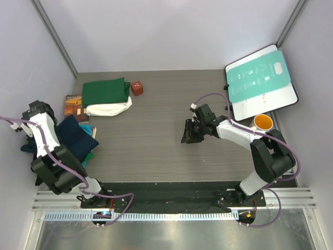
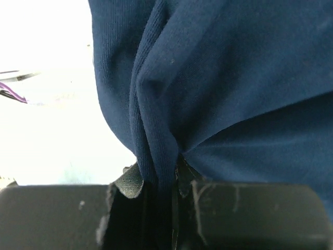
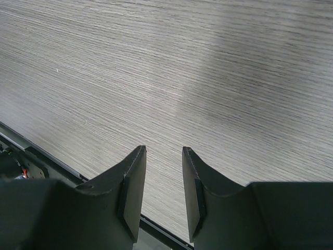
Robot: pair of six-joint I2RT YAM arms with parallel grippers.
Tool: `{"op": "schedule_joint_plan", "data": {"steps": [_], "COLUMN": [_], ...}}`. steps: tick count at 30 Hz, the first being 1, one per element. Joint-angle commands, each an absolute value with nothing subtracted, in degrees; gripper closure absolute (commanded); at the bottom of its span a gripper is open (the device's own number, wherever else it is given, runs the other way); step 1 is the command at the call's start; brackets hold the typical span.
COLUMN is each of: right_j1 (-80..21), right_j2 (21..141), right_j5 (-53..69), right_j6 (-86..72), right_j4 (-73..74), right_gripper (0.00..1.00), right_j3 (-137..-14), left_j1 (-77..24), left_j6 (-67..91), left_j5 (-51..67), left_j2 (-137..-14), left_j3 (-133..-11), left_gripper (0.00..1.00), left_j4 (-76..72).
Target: Fold and stack the t-shirts
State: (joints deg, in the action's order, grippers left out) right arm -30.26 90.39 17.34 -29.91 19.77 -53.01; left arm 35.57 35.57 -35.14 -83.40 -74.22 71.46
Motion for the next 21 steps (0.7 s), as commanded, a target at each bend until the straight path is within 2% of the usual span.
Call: {"op": "schedule_joint_plan", "data": {"steps": [1,2,3,6,8,9,11,21], "right_j1": [-30.1,-30.2,-30.1,-30.1,-30.1,-30.1,-30.1,-30.1], "right_j2": [88.2,88.2,88.3,88.3,88.9,89.1,89.6,89.4], "right_j5": [18.5,18.5,18.7,18.6,18.7,18.9,19.8,20.1], "right_j6": [-30.3,-30.3,-30.3,-30.4,-30.5,-30.7,-30.8,-31.4], "right_j4": [19.4,19.4,19.5,19.5,19.3,19.4,19.5,19.0], "right_gripper": [0.6,0.61,0.61,0.61,0.61,0.61,0.61,0.61], "right_j3": [-53.8,-53.5,-53.4,-53.1,-53.4,-53.7,-54.3,-53.4], "left_j1": [37.9,37.9,37.7,37.9,37.9,37.9,37.8,36.8], "left_j6": [38.0,38.1,37.7,36.4,36.3,36.4,36.5,36.7], "left_j5": [-35.3,-35.1,-35.1,-36.3,-36.8,-36.7,-36.8,-35.7], "left_j2": [-88.3,-90.5,-91.2,-91.1,-90.2,-89.1,-88.2,-81.5], "left_j3": [-80.6,-81.6,-82.3,-82.6,-81.5,-81.2,-81.4,-86.7], "left_gripper": [1.0,1.0,0.94,0.64,0.6,0.52,0.45,0.43], "left_j4": [71.2,71.7,72.1,72.1,71.4,71.4,71.9,75.9]}}
